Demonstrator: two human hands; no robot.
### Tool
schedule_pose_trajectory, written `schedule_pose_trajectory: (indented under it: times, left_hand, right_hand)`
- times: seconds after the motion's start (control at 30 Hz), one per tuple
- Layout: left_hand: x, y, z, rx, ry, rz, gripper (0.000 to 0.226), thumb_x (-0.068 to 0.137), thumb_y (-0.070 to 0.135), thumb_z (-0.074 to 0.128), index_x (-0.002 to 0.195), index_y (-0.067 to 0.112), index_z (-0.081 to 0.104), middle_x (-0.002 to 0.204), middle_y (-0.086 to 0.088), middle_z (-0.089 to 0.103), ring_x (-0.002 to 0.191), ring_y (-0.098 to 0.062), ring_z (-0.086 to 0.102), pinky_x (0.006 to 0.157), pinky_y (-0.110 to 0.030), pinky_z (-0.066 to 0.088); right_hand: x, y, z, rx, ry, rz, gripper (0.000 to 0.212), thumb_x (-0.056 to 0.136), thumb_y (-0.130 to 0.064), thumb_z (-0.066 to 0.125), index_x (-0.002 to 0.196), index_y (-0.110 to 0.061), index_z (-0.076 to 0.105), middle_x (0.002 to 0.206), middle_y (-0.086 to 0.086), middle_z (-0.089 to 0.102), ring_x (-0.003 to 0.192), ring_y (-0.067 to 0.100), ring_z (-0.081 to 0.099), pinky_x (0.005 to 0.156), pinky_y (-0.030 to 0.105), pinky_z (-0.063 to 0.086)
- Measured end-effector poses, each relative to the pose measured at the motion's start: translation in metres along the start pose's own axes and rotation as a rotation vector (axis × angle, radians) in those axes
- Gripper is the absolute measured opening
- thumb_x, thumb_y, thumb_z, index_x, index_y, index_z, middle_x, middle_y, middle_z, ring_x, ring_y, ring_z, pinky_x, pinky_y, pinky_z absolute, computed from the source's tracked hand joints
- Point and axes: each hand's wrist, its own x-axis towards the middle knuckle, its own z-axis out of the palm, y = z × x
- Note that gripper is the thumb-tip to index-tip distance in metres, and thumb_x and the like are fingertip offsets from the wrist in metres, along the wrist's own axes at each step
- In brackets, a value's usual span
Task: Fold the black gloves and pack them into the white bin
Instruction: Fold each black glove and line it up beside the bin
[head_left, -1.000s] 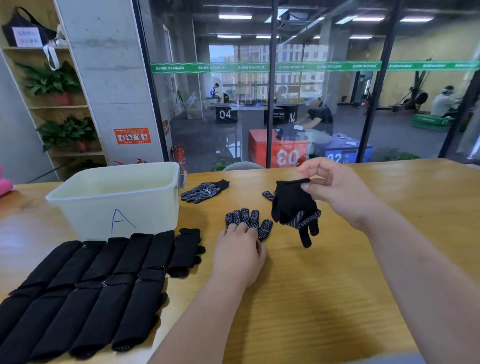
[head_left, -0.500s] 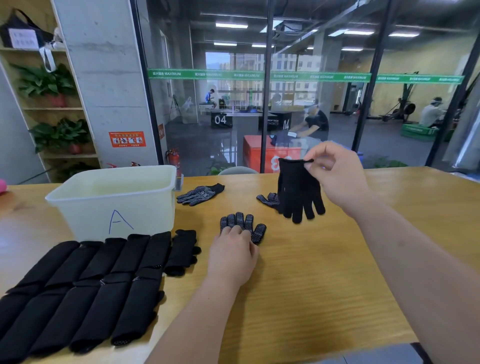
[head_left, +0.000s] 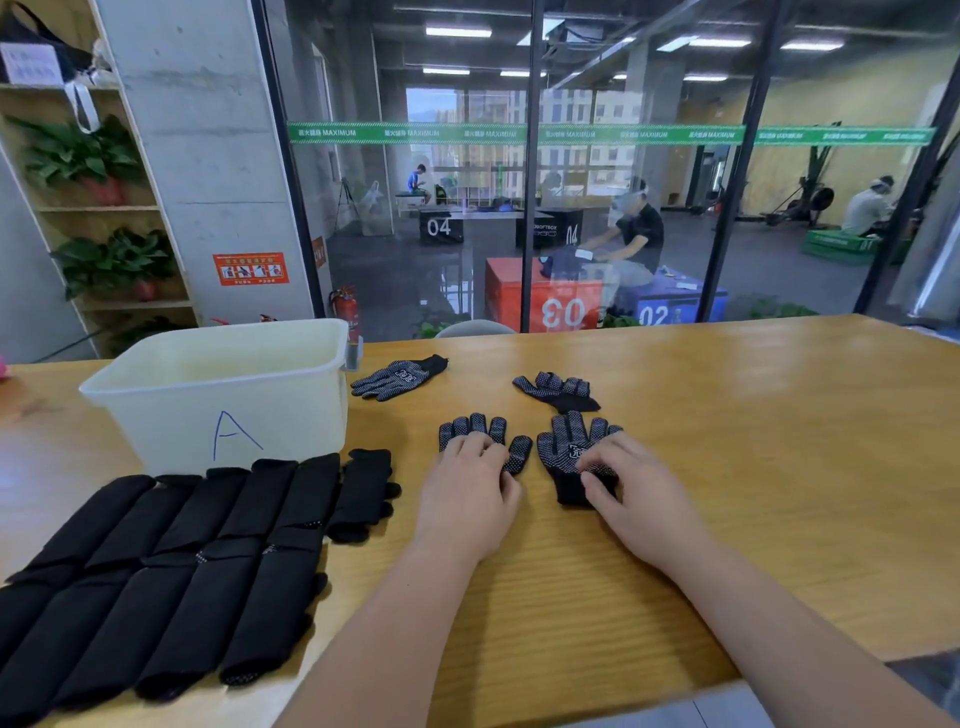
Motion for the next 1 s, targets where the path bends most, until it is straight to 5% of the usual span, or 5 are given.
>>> schedule_pose_trajectory:
  times: [0.23,0.3,0.4,0.5,1.0]
  left_hand:
    - [-0.001,-0.004,0.003,0.026,0.057,0.114,0.034,0.103,0.043,0.045,0.108,0.03,0.076,0.106,0.012,0.063,0.103,-0.014,0.053,0.098,-0.035,0.045]
    - [0.0,-0.007,0.004,-0.041,0.061,0.134,0.032,0.102,0.043,0.048,0.115,0.031,0.075,0.117,0.013,0.062,0.116,-0.014,0.054,0.108,-0.035,0.04]
    - [0.005,-0.009,0.007,-0.069,-0.157,0.076,0.05,0.107,0.049,0.04,0.155,0.037,0.049,0.165,0.011,0.038,0.156,-0.014,0.026,0.13,-0.038,0.018]
    - [0.012,-0.01,0.011,0.036,-0.381,0.05,0.064,0.109,0.058,0.022,0.169,0.039,0.012,0.178,0.006,0.001,0.164,-0.017,-0.005,0.133,-0.045,0.002]
    - [0.008,0.005,-0.002,0.149,-0.604,0.015,0.074,0.103,0.074,0.011,0.167,0.042,-0.01,0.175,-0.002,-0.022,0.161,-0.029,-0.024,0.131,-0.052,-0.009]
  right_hand:
    - [-0.002,0.001,0.007,-0.329,0.159,0.003,0.038,0.1,-0.059,0.05,0.091,-0.029,0.072,0.089,-0.015,0.057,0.089,0.012,0.051,0.07,0.033,0.048]
    - [-0.002,0.001,0.006,-0.256,0.19,-0.012,0.031,0.099,-0.054,0.056,0.106,-0.031,0.074,0.11,-0.013,0.063,0.106,0.015,0.055,0.084,0.033,0.049]
    - [0.002,0.003,0.01,-0.308,-0.215,0.067,0.06,0.104,-0.066,0.036,0.159,-0.041,0.037,0.171,-0.012,0.023,0.159,0.018,0.018,0.127,0.04,0.025]
    - [0.009,0.001,0.011,-0.38,-0.473,0.125,0.066,0.106,-0.069,0.014,0.166,-0.045,0.005,0.175,-0.011,-0.008,0.162,0.015,-0.01,0.132,0.042,0.0]
    - [0.011,-0.006,0.01,-0.465,-0.538,0.18,0.074,0.1,-0.077,0.006,0.165,-0.044,-0.007,0.174,-0.005,-0.017,0.161,0.02,-0.016,0.131,0.047,-0.004]
